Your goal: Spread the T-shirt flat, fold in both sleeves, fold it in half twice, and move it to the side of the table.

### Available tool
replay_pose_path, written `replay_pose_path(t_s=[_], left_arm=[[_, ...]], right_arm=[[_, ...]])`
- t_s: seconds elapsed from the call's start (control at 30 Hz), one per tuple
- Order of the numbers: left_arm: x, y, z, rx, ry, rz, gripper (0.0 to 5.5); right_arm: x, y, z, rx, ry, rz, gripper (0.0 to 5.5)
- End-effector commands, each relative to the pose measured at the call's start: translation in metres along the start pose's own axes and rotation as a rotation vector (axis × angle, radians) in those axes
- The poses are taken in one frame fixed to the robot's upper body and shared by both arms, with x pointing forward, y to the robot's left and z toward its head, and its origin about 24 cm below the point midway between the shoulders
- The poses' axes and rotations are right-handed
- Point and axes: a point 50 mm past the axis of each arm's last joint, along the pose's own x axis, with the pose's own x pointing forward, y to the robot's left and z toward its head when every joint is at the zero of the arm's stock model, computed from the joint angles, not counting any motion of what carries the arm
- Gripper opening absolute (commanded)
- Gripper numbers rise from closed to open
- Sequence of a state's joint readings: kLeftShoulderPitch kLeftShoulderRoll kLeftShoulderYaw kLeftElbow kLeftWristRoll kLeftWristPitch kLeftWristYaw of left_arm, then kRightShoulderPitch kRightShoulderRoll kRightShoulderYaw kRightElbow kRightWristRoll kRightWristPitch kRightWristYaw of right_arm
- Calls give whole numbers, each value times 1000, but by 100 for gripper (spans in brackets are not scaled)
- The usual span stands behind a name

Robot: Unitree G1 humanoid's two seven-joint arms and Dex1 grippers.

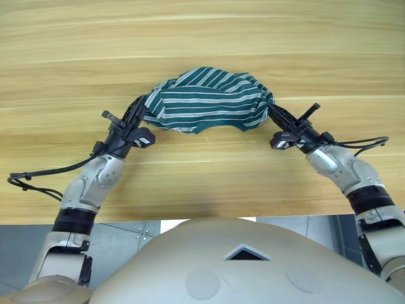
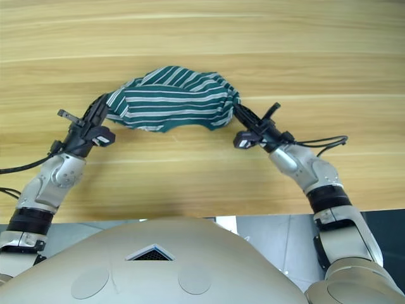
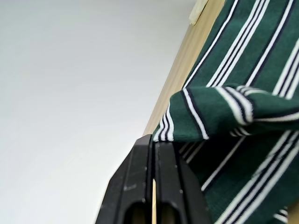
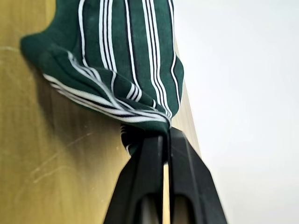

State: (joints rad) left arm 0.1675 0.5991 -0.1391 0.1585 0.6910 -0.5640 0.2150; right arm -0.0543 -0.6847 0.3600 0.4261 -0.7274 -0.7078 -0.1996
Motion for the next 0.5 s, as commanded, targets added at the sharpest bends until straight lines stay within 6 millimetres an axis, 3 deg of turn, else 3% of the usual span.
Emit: replay_pose_path(t_s=[0.03, 0.17, 0.27, 0.4, 0.5], left_arm=[[-7, 18, -9, -94, 42, 137, 0], [-5, 43, 4, -271, -95, 316, 0], [-10, 69, 21, -492, -277, 428, 0], [-29, 73, 47, -691, -479, 355, 0], [-23, 103, 63, -850, -723, 405, 0]], right_arm=[[-6, -24, -5, 113, 32, -202, 2], [-4, -65, -2, 286, -57, -473, 2], [-14, -99, 14, 503, -246, -651, 2], [-37, -116, 37, 730, -473, -694, 2], [-35, -134, 58, 872, -743, -664, 2]])
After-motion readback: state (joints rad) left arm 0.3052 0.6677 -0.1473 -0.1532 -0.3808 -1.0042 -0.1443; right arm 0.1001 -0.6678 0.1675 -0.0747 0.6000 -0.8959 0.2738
